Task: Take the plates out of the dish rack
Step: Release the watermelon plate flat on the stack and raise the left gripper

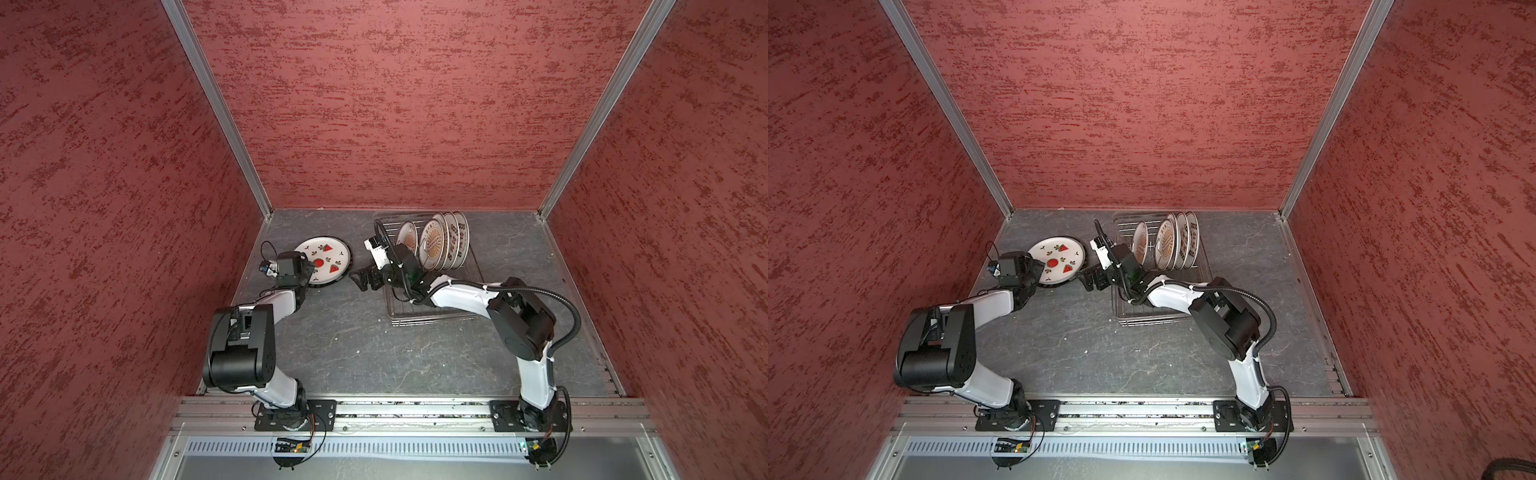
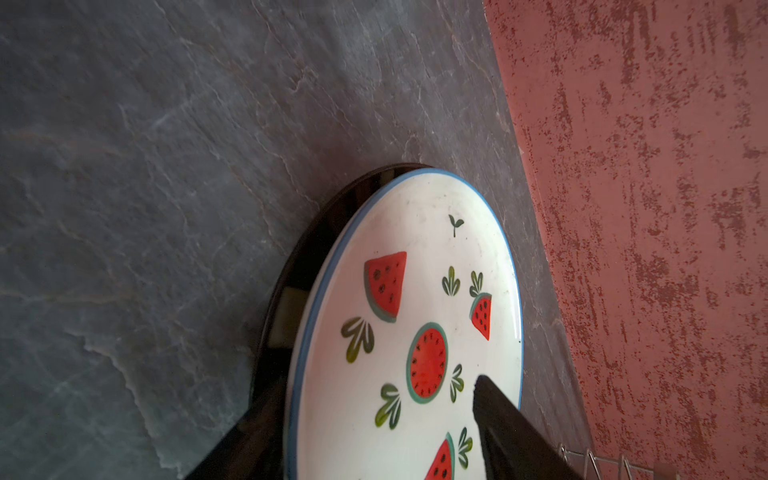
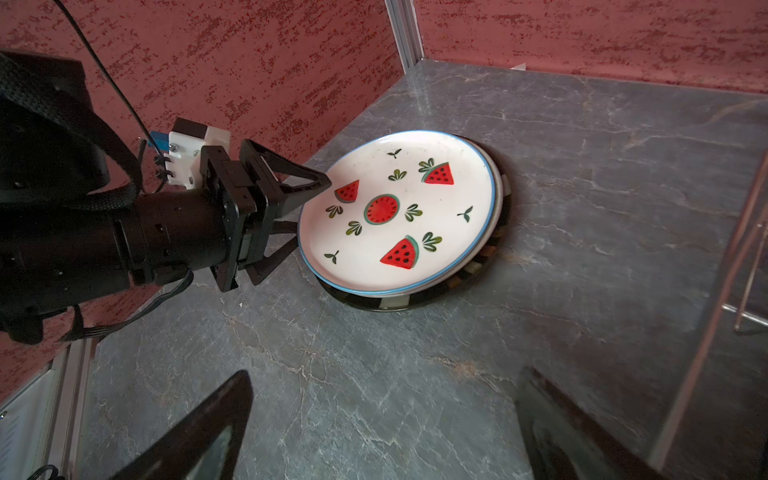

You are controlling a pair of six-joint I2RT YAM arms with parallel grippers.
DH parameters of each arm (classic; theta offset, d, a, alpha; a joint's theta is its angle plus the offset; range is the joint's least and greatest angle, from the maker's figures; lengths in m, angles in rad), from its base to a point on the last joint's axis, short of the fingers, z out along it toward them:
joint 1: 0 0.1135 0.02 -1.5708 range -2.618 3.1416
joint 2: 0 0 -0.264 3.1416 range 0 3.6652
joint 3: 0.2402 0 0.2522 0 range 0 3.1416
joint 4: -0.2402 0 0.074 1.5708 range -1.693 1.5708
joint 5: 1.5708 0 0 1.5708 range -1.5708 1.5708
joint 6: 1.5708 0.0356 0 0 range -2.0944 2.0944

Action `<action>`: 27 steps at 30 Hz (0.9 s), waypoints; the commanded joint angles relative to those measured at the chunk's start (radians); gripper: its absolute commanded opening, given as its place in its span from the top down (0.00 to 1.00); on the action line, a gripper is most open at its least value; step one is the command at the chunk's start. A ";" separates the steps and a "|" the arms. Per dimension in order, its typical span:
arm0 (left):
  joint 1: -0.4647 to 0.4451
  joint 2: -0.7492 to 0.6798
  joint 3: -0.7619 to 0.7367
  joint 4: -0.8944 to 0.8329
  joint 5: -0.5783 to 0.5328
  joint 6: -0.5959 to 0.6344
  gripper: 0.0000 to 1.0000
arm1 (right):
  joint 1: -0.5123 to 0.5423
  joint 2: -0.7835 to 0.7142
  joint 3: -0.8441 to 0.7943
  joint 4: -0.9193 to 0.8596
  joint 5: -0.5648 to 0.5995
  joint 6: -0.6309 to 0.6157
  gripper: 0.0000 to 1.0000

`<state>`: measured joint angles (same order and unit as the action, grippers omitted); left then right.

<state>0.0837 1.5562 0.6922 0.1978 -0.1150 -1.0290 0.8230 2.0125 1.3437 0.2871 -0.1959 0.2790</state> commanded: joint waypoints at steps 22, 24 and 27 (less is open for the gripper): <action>-0.015 0.041 0.043 0.003 -0.075 0.029 0.25 | 0.005 0.015 0.022 -0.023 -0.009 -0.014 0.01; -0.015 0.022 0.038 -0.003 -0.078 0.030 0.24 | 0.005 0.015 0.027 -0.028 -0.009 -0.016 0.01; -0.016 -0.021 0.027 -0.022 -0.091 0.033 0.14 | 0.007 0.007 0.041 -0.044 -0.013 -0.020 0.01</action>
<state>0.0746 1.5867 0.7311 0.1871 -0.1802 -1.0157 0.8230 2.0125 1.3499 0.2771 -0.1963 0.2760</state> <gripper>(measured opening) 0.836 0.990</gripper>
